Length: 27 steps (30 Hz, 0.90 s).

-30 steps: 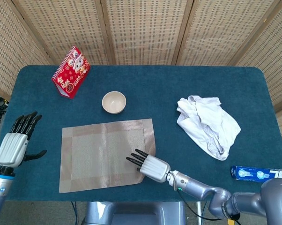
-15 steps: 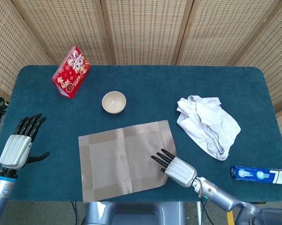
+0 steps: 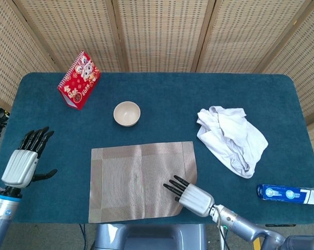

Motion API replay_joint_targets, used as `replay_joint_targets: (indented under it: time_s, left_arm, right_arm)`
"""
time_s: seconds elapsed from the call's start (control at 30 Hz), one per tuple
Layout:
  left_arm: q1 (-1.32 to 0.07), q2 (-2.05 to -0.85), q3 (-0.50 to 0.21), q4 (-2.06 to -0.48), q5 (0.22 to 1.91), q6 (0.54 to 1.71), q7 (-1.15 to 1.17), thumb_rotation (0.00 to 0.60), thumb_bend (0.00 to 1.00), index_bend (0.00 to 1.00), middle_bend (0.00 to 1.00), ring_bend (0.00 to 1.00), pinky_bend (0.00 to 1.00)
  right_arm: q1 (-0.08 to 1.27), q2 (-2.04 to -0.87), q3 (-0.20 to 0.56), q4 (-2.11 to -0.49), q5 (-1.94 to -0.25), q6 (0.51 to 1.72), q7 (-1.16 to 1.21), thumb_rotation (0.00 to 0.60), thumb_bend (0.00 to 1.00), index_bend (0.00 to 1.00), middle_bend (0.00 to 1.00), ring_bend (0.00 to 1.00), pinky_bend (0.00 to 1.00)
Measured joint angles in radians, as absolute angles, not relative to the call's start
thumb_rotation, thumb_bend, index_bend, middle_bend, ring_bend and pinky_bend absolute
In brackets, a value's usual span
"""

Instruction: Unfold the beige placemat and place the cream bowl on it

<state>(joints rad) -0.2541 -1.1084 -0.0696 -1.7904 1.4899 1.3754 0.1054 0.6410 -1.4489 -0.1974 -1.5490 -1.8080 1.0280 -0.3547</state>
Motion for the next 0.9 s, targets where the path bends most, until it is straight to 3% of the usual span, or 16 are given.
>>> replay_joint_targets:
  time_s: [0.9]
  left_arm:
    - [-0.260,-1.108,-0.074,-1.787,1.471,1.360,0.109,0.600,0.00,0.00,0.00,0.00,0.00]
  right_arm:
    - [0.682,-1.428,-0.203,-1.537,-1.901,0.988,-0.368,0.600,0.70,0.67,0.00,0.00,0.00]
